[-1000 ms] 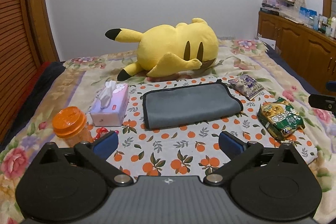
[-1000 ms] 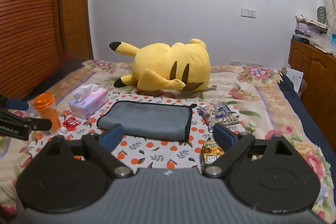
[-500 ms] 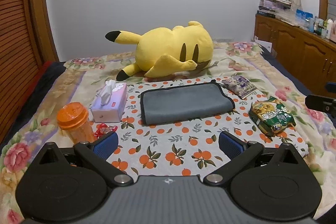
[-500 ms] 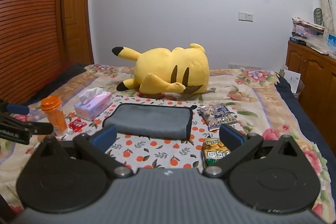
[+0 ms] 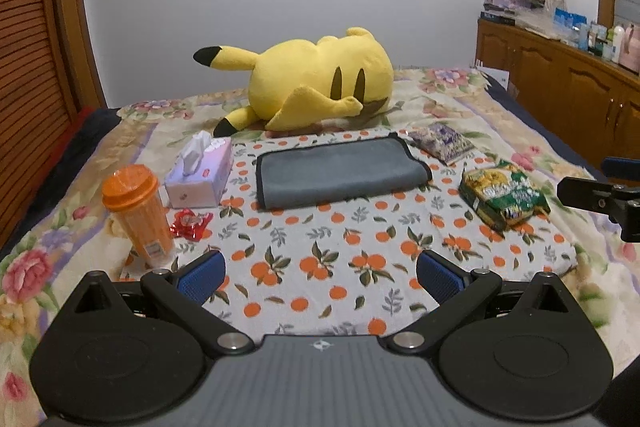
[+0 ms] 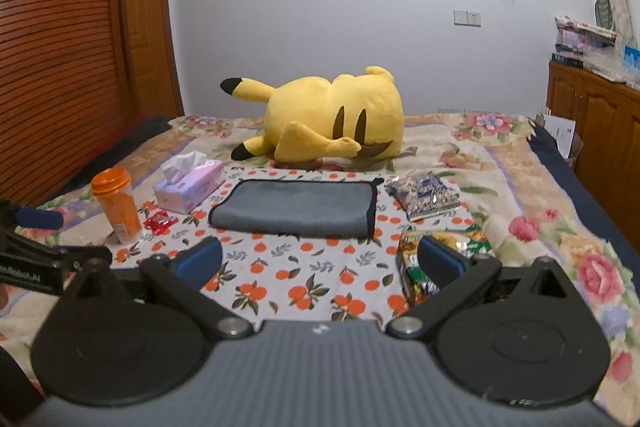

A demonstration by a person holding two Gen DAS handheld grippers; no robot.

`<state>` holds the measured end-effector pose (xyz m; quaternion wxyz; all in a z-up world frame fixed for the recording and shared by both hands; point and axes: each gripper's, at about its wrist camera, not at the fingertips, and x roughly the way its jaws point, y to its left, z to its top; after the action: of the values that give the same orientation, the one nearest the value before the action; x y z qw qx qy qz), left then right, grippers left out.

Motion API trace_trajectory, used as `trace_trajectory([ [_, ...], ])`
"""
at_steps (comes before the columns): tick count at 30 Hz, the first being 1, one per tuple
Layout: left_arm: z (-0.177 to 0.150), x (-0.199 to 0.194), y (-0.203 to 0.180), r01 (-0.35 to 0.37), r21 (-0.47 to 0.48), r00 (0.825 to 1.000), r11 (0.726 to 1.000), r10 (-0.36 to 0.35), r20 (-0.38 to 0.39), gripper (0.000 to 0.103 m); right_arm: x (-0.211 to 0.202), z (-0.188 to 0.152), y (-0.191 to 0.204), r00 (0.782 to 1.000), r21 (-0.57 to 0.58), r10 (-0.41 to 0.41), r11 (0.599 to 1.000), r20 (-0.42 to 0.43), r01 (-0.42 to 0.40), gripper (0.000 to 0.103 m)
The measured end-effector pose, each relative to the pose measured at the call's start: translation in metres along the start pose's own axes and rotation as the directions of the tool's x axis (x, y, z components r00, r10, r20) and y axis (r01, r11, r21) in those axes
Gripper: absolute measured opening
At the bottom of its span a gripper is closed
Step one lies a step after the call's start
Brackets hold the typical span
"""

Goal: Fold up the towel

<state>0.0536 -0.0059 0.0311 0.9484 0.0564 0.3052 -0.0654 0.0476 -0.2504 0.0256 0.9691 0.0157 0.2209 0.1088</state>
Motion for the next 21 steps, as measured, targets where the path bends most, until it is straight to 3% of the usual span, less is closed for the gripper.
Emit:
trace_trajectory([
  [21, -0.045, 0.011, 0.000, -0.021, -0.045, 0.999, 0.999, 0.019, -0.043, 0.103, -0.003, -0.035, 0.008, 0.999, 0.030, -0.005, 1.000, -0.039, 0.006, 0.103],
])
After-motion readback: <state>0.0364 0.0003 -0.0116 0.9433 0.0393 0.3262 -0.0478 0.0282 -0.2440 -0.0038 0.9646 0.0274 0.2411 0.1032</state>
